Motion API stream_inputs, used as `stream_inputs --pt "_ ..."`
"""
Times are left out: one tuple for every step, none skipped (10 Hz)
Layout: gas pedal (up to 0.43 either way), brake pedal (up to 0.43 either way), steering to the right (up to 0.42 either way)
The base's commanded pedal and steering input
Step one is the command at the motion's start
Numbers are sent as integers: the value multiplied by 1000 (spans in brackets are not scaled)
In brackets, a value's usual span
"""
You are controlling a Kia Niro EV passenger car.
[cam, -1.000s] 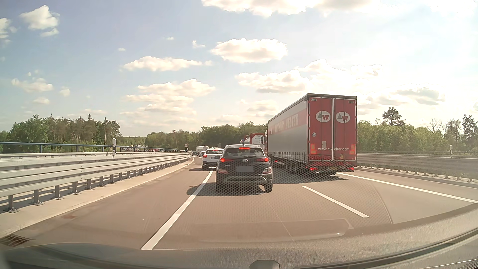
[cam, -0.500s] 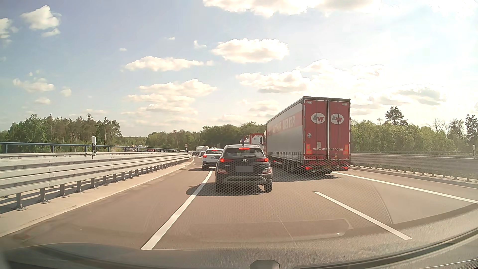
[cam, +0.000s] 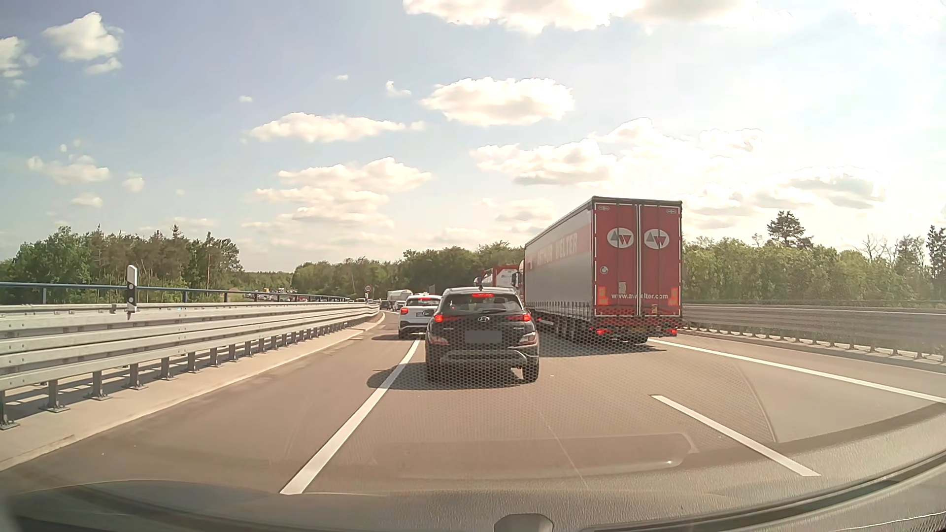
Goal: Follow the waypoints while adhering to traffic rules and regulations
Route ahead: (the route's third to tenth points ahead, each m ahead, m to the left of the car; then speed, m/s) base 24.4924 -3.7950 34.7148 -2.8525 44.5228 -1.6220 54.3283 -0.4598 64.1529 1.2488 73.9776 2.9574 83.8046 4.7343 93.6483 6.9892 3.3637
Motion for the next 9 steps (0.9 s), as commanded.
stream_inputs --pt "0 18 -12" --pt "0 49 -11" --pt "0 79 -12" --pt "0 110 -12" --pt "0 122 -12" --pt "0 134 -12" --pt "0 146 -12" --pt "0 140 -11" --pt "0 146 -11"
